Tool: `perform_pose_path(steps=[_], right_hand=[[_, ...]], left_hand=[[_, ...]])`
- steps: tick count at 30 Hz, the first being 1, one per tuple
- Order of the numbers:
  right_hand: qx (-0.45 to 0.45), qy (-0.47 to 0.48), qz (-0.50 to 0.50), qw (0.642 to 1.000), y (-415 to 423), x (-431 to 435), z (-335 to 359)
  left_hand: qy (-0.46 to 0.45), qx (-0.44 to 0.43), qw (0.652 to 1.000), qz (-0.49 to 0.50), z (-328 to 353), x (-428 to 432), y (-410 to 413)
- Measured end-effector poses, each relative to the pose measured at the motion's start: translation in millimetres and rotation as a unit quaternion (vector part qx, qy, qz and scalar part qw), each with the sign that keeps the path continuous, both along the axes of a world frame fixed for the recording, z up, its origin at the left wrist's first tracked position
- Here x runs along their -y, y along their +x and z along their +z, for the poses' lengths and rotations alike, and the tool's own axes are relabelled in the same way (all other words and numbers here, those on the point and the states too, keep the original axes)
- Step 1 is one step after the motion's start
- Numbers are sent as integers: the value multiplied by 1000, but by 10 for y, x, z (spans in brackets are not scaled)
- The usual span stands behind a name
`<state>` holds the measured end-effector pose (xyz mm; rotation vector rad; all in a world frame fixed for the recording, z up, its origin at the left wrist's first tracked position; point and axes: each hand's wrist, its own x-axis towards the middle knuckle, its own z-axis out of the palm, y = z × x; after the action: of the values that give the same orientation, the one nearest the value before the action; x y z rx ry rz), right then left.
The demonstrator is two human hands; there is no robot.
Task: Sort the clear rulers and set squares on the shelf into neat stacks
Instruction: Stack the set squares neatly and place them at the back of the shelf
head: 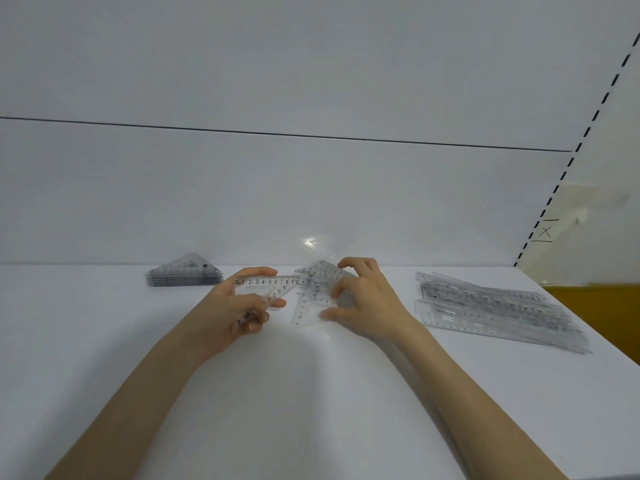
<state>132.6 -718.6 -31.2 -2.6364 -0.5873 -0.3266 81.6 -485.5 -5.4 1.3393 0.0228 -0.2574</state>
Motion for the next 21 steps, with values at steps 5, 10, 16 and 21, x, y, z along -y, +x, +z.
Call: perform_pose_path(steps=[5,10,16,21], right_hand=[[12,-17,5,1000,-28,-36,26],[1,-35,-7,999,-88,13,88],[-87,-50,25,995,-70,26,118],[-101,52,54,992,-78,73,119]], left_hand=[[-2,-5,1000,-6,-2,0,-5],[4,-5,1000,-11,-17,-7,-4],[5,-7,1000,-16,-17,10,-10],[6,-6,1000,-16,-16,14,-15]])
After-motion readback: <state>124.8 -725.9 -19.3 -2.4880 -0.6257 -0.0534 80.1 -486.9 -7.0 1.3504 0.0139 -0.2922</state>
